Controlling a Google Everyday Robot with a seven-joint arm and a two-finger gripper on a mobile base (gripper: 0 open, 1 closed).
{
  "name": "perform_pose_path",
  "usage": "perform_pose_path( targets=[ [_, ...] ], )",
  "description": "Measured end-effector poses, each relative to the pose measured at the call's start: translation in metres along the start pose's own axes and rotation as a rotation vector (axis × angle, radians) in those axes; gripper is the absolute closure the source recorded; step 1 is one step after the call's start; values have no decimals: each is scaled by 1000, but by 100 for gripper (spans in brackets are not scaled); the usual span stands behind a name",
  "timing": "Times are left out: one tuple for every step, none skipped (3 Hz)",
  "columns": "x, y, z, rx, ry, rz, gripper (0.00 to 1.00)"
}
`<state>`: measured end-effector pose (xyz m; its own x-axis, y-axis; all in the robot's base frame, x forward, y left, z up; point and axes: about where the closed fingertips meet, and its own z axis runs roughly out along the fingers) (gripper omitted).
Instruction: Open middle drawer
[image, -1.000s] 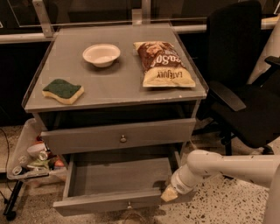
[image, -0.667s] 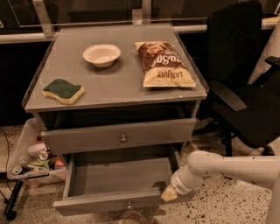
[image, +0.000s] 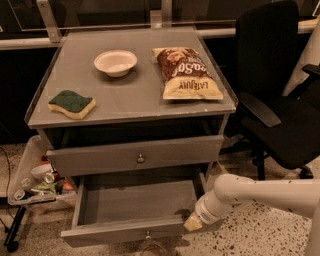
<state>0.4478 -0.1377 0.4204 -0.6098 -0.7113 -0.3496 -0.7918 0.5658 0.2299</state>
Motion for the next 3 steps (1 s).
perform_pose_path(
  targets=[
    [-4,2,-2,9,-16,22,100],
    [-5,3,-5,18,-31,42,100],
    [1,8,-5,22,-30,59,100]
  ],
)
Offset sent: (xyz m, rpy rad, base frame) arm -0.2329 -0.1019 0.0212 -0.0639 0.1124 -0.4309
